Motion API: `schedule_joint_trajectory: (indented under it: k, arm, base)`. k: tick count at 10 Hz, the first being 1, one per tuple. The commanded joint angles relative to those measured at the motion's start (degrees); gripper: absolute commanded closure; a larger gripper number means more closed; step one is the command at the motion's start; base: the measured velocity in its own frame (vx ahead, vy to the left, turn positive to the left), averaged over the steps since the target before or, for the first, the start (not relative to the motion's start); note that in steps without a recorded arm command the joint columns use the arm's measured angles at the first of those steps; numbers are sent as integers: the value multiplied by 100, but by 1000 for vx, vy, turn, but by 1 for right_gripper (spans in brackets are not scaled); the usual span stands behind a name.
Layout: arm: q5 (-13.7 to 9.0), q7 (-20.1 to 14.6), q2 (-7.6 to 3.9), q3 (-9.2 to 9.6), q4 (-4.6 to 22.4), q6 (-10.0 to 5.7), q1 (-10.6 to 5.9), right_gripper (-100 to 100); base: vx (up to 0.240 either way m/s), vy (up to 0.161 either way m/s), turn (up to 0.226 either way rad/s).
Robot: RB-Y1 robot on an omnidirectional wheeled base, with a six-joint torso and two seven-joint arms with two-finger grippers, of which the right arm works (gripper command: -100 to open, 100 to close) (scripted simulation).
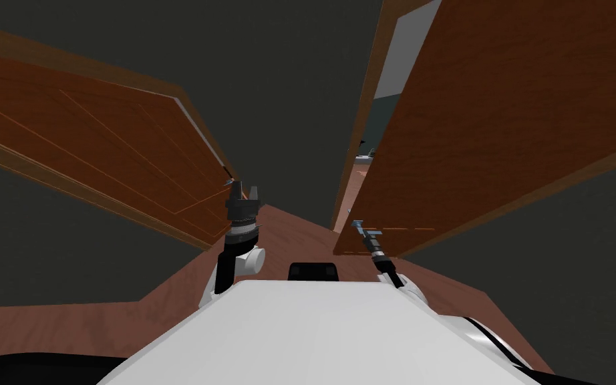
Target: Pull the door open
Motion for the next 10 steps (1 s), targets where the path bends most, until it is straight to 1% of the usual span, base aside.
schedule_joint_trajectory:
  k: [1, 2, 3, 4, 5, 7, 8, 9, 10]
  arm:
    - [24, -72, -68, 26, 33, -159, 90, 100]
    - [32, -94, -89, 35, 44, -209, 118, 100]
    - [32, -94, -89, 35, 44, -209, 118, 100]
    - [40, -119, -112, 44, 55, -262, 148, 100]
    - [58, -171, -162, 63, 79, -379, 214, 100]
    - [96, -282, -266, 104, 130, -623, 351, 100]
    - [105, -308, -291, 114, 142, -681, 384, 100]
    - [121, -357, -337, 131, 165, -789, 445, 100]
    - [128, -378, -357, 139, 175, -836, 471, 100]
  base:
    - [-134, -48, 158]
    - [-169, -79, 156]
    - [-103, -49, 34]
    - [-62, -18, 38]
    - [-97, -37, 145]
    - [-175, -75, 178]
    - [-176, -60, 127]
    - [-143, -63, 120]
    - [-147, -57, 100]
